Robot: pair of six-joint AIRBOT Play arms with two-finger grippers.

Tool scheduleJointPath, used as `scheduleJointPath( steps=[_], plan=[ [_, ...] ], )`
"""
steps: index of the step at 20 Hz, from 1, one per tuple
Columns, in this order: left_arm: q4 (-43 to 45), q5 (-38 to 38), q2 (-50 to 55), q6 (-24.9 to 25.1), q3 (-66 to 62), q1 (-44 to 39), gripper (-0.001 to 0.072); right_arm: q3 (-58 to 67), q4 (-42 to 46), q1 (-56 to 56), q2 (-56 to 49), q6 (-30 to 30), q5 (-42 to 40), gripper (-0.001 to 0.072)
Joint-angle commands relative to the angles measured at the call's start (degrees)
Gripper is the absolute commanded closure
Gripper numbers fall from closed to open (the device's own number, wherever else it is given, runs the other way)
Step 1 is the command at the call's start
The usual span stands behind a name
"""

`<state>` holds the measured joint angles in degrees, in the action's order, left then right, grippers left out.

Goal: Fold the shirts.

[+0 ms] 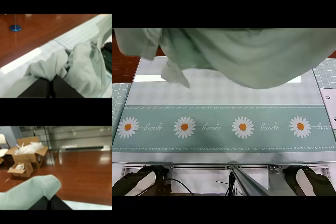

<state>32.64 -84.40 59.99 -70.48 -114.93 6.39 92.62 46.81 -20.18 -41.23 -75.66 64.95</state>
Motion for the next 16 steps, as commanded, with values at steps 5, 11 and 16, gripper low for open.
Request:
scheduleJointPath(
  steps=[5, 11, 16],
  plan=[
    [1.09, -21.2, -6.03, -13.84, -1.81, 0.0, 0.0684, 12.37, 9.99, 0.0, 0.02, -6.91, 19.91, 0.0686],
    [1.99, -21.05, -7.28, -13.35, 10.93, -0.07, 0.0684, 12.35, 13.05, 0.02, -9.14, -7.04, 38.16, 0.0686],
    [3.58, -13.2, -6.82, -6.93, 35.26, -0.87, 0.0684, 12.35, 16.24, 10.73, -26.01, -8.9, 37.4, 0.0686]
  ],
)
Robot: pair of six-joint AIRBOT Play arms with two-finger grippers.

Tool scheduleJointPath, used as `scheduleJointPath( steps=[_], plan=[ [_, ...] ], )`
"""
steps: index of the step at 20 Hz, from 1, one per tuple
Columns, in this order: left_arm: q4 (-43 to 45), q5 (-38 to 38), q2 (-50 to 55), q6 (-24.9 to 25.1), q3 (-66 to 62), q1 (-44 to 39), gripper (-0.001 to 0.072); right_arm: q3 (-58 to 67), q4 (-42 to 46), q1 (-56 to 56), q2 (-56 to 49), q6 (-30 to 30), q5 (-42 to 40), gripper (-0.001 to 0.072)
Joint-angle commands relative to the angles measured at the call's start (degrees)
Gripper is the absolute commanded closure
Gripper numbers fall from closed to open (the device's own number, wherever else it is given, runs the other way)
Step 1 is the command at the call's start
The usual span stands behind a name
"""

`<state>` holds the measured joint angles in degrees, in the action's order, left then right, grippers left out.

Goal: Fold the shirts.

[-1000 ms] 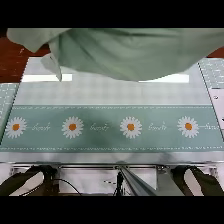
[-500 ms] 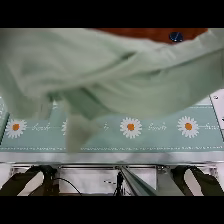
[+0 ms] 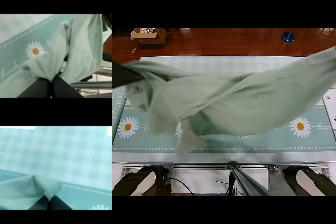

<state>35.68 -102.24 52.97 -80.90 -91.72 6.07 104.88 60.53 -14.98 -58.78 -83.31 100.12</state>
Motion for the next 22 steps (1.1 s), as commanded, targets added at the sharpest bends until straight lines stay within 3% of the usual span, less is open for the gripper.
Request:
scheduleJointPath(
  steps=[1, 6, 9, 17, 18, 21, 22],
  plan=[
    [0.57, 7.72, 0.66, 4.92, 16.41, -1.33, 0.0684, 0.09, 3.21, 9.31, -12.22, -1.18, 1.88, 0.0686],
    [1.18, 19.47, 7.06, 17.31, 33.38, -3.21, 0.0683, 0.09, 9.18, 22.38, -28.94, 1.99, -6.64, 0.0685],
    [4.17, 23.28, 13.79, 21.22, 37.53, -3.21, 0.0683, 0.09, 14.51, 24.13, -35.15, 2.54, -10.43, 0.0685],
    [4.96, 31.06, 32.06, 21.68, 36.83, -2.73, 0.0682, 0.11, 19.04, 23.98, -38.49, 2.51, -15.65, 0.0685],
    [3.91, 30.95, 32.48, 21.68, 35.93, -2.73, 0.0635, 0.11, 19.04, 23.98, -38.49, 2.51, -15.63, 0.0685],
    [2.25, 28.57, 32.04, 21.4, 29.24, -0.39, 0.0299, 0.11, 19.08, 23.96, -38.49, 2.54, -15.13, 0.0685],
    [2.29, 27.21, 31.91, 20.2, 25.59, 1.53, 0.0291, 0.11, 19.08, 23.98, -38.49, 2.54, -14.86, 0.0685]
  ],
)
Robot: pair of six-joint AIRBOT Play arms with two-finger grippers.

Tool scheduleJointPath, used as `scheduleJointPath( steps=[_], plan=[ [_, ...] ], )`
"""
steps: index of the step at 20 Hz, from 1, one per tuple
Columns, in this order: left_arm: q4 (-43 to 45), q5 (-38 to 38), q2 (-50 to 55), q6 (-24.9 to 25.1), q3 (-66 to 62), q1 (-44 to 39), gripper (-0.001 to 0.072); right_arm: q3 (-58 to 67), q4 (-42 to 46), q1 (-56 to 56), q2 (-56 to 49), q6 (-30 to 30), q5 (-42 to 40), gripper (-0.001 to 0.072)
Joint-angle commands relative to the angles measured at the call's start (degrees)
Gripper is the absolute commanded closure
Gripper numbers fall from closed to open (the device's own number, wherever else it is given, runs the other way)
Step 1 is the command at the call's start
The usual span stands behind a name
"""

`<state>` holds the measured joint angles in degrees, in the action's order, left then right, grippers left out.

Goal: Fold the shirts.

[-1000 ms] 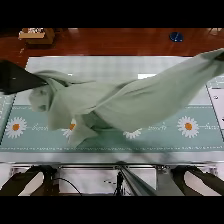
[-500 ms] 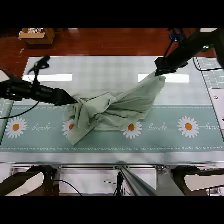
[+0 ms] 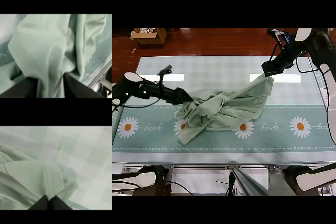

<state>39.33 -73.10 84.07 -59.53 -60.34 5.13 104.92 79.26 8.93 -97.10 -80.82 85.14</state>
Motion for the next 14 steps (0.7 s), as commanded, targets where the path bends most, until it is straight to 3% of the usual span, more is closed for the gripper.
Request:
scheduleJointPath(
  steps=[1, 4, 7, 12, 14],
  plan=[
    [-1.33, -2.82, 0.66, -3.02, -9.16, 4.66, 0.0291, 0.07, 0.35, 0.07, -0.17, 0.04, 0.42, 0.0685],
    [-1.33, -9.77, -0.46, -11.23, -16.35, 11.96, 0.0291, 0.07, 0.42, 0.04, -0.17, 0.09, 1.14, 0.0685],
    [2.58, -17.81, -5.42, -13.46, -12.24, 14.47, 0.0323, 0.04, 0.68, 0.04, -0.17, 0.59, 1.16, 0.0685],
    [6.1, -10.1, -21.0, -13.86, 12.55, 12.92, 0.0329, 0.04, 1.92, 0.04, -0.2, 1.92, 1.11, 0.0685],
    [5.46, -6.34, -24.3, -14.32, 21.55, 10.25, 0.0243, 0.04, 2.47, 0.04, -0.2, 2.08, 1.11, 0.0685]
  ],
)
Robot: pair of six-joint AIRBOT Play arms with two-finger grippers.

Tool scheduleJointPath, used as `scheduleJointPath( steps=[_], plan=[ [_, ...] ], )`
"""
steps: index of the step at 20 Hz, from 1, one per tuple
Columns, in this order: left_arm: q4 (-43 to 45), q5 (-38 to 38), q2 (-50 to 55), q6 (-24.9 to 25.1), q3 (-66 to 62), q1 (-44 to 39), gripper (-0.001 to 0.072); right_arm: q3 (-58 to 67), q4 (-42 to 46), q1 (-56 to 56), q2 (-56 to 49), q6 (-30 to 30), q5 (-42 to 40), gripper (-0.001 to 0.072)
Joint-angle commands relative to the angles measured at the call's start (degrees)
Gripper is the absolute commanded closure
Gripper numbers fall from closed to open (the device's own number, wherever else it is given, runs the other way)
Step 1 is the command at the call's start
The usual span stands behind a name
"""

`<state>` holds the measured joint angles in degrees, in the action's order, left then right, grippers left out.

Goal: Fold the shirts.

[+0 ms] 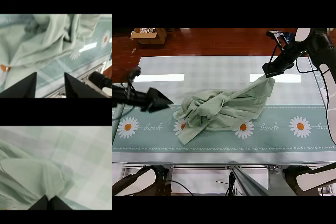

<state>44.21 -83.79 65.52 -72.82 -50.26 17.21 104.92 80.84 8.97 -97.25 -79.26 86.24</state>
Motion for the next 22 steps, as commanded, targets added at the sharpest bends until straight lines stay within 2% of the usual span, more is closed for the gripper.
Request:
scheduleJointPath(
  steps=[1, 4, 8, 11, 14, 15, 16, 17, 19, 22],
  plan=[
    [0.59, 6.03, -6.1, -1.01, 14.82, -3.76, 0.0243, 0.04, 0.94, 0.0, -0.04, 0.52, 0.02, 0.0685],
    [0.61, 15.78, -6.05, -1.01, 19.85, -9.92, 0.0225, 0.04, 0.92, 0.0, -0.02, 0.52, 0.13, 0.0685],
    [0.39, 30.16, -5.6, -2.32, 20.04, -16.15, 0.0225, 0.04, 0.92, 0.0, -0.04, 0.52, 0.55, 0.0685],
    [0.37, 36.0, -2.97, -2.56, 20.02, -19.37, 0.0224, 0.04, 0.92, 0.0, -0.04, 0.52, 0.52, 0.0685],
    [-1.14, 38.4, 1.38, -2.91, 19.65, -21.51, 0.0227, 0.04, 0.92, 0.0, -0.04, 0.52, 0.57, 0.0685],
    [-2.29, 38.62, 2.97, -2.86, 19.28, -22.32, 0.0308, 0.04, 0.92, 0.0, -0.04, 0.5, 0.59, 0.0685],
    [-2.97, 38.51, 4.17, -2.8, 18.8, -22.91, 0.0552, 0.04, 0.92, 0.0, -0.04, 0.5, 0.61, 0.0685],
    [-3.34, 38.12, 4.83, -1.57, 18.08, -23.43, 0.0683, 0.07, 0.92, 0.0, -0.02, 0.5, 0.79, 0.0685],
    [-3.3, 34.73, 3.98, 0.44, 15.45, -23.41, 0.0683, 0.07, 1.81, 0.0, 0.11, 0.5, 1.88, 0.0685],
    [-3.23, 24.72, -1.09, 3.37, 6.75, -21.73, 0.0685, 0.07, 4.39, 0.0, 2.43, 0.48, 3.08, 0.0685]
  ],
)
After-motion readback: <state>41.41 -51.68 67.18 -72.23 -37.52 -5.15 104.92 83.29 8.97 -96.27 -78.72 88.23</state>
